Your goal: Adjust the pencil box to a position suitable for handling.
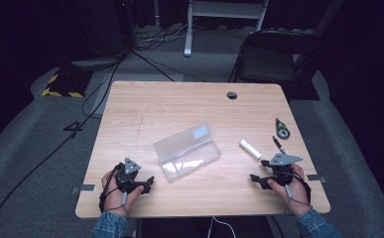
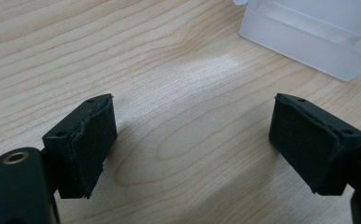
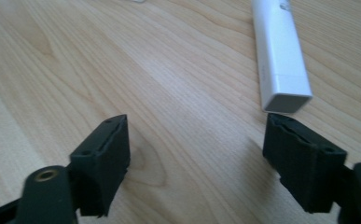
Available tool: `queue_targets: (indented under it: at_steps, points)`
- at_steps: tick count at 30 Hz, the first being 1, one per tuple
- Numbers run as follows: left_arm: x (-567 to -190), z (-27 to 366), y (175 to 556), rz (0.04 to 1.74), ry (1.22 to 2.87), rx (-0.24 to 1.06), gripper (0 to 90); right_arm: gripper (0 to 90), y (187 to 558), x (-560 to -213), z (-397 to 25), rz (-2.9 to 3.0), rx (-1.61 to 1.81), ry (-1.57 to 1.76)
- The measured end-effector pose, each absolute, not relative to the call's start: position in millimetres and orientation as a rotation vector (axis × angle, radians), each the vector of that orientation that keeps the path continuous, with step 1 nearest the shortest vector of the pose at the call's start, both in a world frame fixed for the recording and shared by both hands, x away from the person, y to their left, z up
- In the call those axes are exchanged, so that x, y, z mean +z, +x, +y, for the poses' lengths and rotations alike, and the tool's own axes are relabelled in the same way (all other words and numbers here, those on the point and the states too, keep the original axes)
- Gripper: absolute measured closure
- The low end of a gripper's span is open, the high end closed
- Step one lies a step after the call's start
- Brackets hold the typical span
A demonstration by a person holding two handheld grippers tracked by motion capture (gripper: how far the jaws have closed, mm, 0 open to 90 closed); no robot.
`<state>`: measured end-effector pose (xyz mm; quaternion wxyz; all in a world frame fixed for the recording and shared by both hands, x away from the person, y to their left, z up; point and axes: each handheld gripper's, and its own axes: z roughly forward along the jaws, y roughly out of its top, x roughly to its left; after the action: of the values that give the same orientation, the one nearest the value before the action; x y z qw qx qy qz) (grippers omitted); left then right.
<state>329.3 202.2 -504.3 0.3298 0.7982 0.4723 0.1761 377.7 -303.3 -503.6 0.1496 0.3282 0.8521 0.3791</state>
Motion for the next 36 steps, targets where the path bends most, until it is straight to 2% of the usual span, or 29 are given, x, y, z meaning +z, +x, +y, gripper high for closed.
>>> queue_targets:
  at_steps: [4,16,29,36]
  points:
    - [-499.6,201.2,331.6,1.241,2.063,0.412,17.9,24.0,373.3,-500.7,-302.2,2.438,1.091,0.916]
    - [-478.0,187.3,337.6,1.259,2.010,0.385,21.1,25.7,360.3,-491.8,-309.6,2.412,1.111,0.926]
    - [-482.8,164.1,357.0,1.245,2.016,0.365,20.8,25.8,345.7,-489.9,-312.5,2.411,1.086,0.916]
    - [-488.3,151.2,362.2,1.215,2.076,0.342,21.9,25.8,339.7,-489.8,-319.8,2.393,1.078,0.941]
